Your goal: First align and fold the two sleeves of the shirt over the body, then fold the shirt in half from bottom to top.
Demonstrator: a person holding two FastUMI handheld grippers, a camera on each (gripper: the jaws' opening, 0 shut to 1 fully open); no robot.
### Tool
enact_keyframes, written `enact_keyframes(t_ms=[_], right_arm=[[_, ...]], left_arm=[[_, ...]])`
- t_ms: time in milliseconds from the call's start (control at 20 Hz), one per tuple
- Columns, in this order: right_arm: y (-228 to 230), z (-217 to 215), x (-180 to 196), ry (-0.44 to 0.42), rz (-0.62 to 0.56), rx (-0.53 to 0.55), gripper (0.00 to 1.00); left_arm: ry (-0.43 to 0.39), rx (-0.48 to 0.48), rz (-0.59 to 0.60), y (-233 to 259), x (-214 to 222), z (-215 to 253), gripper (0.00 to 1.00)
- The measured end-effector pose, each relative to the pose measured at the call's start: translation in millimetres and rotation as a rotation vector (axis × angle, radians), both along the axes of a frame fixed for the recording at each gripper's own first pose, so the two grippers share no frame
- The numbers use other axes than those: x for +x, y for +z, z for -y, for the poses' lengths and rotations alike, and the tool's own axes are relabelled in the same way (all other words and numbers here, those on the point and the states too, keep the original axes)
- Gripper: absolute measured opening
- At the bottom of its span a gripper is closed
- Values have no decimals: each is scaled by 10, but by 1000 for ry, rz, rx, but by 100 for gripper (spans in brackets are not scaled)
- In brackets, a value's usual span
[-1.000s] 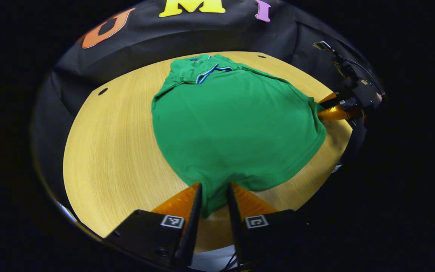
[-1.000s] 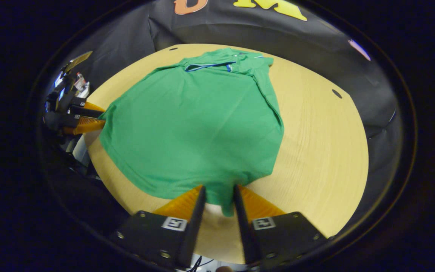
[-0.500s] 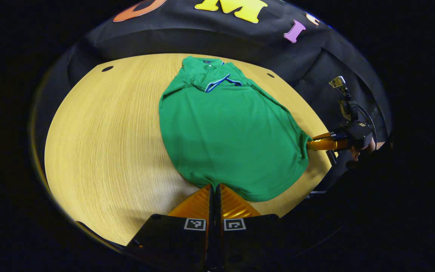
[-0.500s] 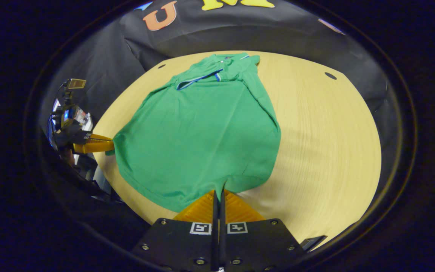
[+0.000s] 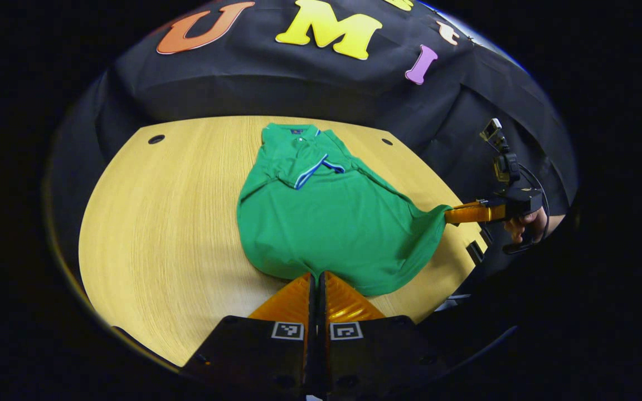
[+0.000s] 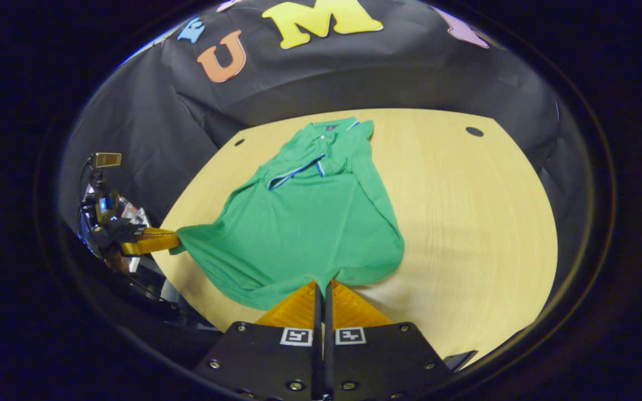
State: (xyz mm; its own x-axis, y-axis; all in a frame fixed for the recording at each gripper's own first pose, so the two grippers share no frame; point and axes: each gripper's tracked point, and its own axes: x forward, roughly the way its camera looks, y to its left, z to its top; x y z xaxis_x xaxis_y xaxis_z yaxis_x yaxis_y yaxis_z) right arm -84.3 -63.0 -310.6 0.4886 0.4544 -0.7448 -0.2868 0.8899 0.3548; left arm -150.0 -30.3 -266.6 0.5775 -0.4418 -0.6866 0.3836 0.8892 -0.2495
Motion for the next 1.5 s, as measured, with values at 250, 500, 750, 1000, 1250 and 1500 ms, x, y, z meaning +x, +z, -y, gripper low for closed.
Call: enact_keyframes(t_ms=[250,500,750,1000,1250,1500], right_arm=[[440,0,419,-47,87,37,1],[790,-82,864,-23,171,40,1],[995,-82,1191,-41,222,32,1],[1089,34,1488,-101,237,18,1],[1302,125,1792,-117,287,-8,1],[1348,71,2108,-107,308,-25,1]], left_arm=[[9,-25,111,448,436,-4,3],[-13,-22,201,780,911,19,3],[-10,-34,259,1014,1291,7,3],[4,-48,289,1205,1653,-38,3],[11,-68,313,1326,1975,-14,3],[-3,-67,327,1370,2295,8,3]])
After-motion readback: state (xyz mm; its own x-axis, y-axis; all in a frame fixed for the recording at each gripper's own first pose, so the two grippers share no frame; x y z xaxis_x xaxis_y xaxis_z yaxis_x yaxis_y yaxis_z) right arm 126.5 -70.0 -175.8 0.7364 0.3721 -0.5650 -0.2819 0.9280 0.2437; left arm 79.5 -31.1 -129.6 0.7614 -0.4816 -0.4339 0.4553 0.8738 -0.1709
